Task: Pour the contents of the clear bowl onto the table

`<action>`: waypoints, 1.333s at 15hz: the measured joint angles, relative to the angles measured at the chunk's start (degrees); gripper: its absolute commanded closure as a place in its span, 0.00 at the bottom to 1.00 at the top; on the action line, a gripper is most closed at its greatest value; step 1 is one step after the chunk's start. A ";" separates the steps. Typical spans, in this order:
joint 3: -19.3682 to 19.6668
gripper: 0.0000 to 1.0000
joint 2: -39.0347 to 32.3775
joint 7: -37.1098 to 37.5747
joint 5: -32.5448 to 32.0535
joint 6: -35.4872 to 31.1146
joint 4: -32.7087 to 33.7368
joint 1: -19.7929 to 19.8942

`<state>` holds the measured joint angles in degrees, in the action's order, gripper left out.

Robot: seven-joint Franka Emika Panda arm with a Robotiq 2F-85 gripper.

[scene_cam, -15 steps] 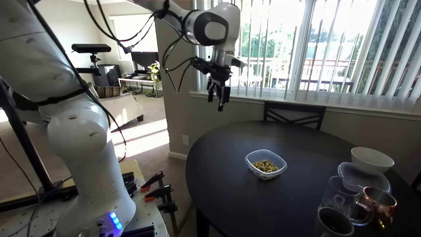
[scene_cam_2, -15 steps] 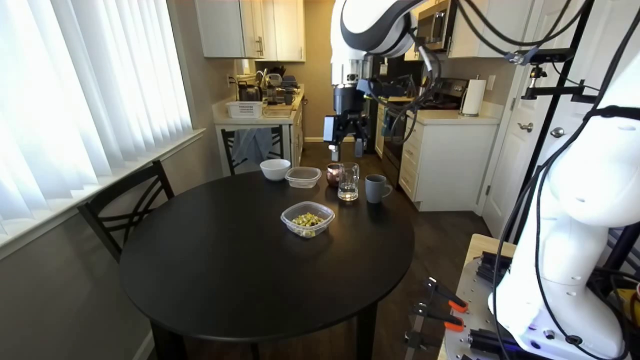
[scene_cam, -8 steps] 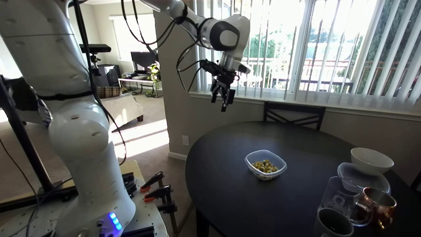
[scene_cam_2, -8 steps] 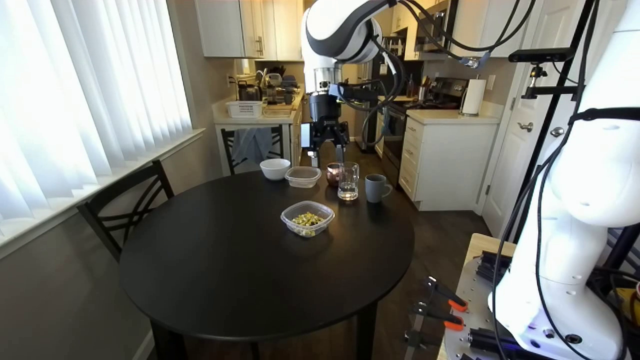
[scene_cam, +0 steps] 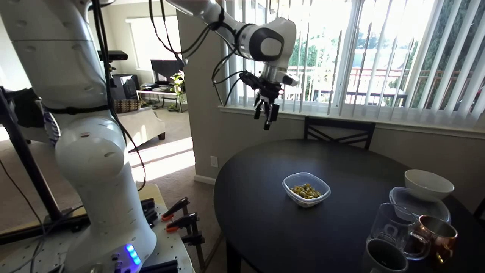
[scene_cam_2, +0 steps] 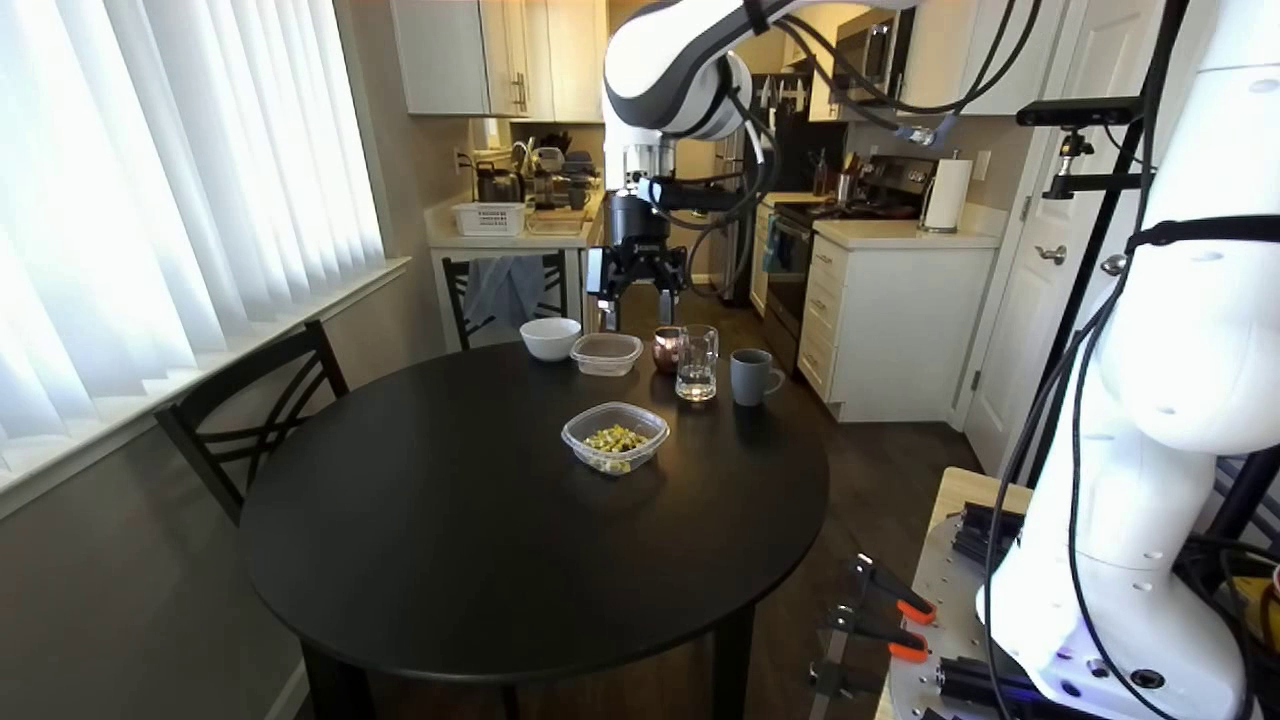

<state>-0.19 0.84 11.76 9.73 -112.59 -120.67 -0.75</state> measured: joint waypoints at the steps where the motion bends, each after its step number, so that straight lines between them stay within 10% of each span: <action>1: 0.77 0.00 -2.89 0.16 0.67 -1.22 1.99 0.62; 9: 4.20 0.00 -26.22 -0.53 3.00 -5.33 18.40 4.92; 20: 8.75 0.00 -40.72 -2.93 -7.15 -5.16 28.90 7.74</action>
<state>8.57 -39.88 8.82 2.58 -117.75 -91.77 7.00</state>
